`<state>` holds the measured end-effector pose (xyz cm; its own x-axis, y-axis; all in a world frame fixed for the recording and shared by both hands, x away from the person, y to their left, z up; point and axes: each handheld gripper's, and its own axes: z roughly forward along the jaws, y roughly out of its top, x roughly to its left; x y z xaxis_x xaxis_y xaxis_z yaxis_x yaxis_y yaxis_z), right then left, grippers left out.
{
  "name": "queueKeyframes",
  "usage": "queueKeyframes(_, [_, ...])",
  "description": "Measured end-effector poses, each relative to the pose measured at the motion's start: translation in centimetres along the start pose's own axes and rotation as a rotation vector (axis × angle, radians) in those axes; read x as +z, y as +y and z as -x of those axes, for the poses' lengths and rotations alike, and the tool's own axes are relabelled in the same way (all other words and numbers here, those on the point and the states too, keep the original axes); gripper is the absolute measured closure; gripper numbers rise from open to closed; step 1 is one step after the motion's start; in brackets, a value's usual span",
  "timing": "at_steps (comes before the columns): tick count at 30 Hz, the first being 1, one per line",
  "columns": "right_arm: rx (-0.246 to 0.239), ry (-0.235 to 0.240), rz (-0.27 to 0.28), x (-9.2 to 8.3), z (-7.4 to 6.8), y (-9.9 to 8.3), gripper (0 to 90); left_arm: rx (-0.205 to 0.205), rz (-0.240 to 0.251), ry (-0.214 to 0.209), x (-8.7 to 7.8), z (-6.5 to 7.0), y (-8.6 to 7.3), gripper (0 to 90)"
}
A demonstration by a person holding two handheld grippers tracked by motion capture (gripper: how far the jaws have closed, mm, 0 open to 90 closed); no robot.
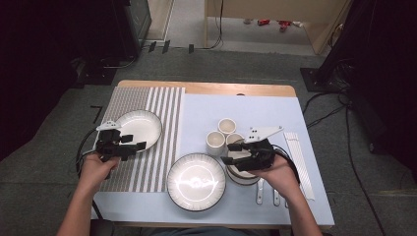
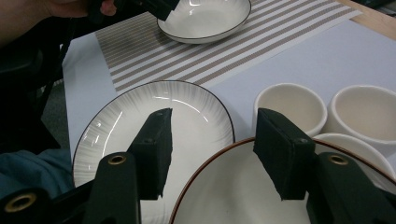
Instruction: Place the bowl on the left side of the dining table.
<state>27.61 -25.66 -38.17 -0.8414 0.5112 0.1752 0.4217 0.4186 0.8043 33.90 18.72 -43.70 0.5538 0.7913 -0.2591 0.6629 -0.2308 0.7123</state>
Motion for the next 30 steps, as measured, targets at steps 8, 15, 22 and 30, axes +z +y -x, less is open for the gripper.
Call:
queueKeyframes(8, [0.009, -0.011, -0.001, -0.1, 0.6, 0.0, 46.7, 0.006, 0.016, -0.003, -0.1, 0.4, 0.0, 28.5])
queueKeyframes(15, [0.010, -0.020, 0.003, -0.6, 1.2, 0.1, 46.7, 0.026, -0.005, -0.008, 0.4, 0.9, -0.1, 28.4])
queueKeyframes(22, [0.021, -0.024, 0.010, -0.9, 1.7, 0.1, 46.8, 0.036, 0.008, -0.009, 0.4, 1.4, 0.0, 27.7])
queueKeyframes(30, [0.027, -0.036, 0.012, -1.2, 2.3, -0.1, 46.8, 0.049, -0.004, -0.011, 0.4, 1.7, -1.1, 27.0])
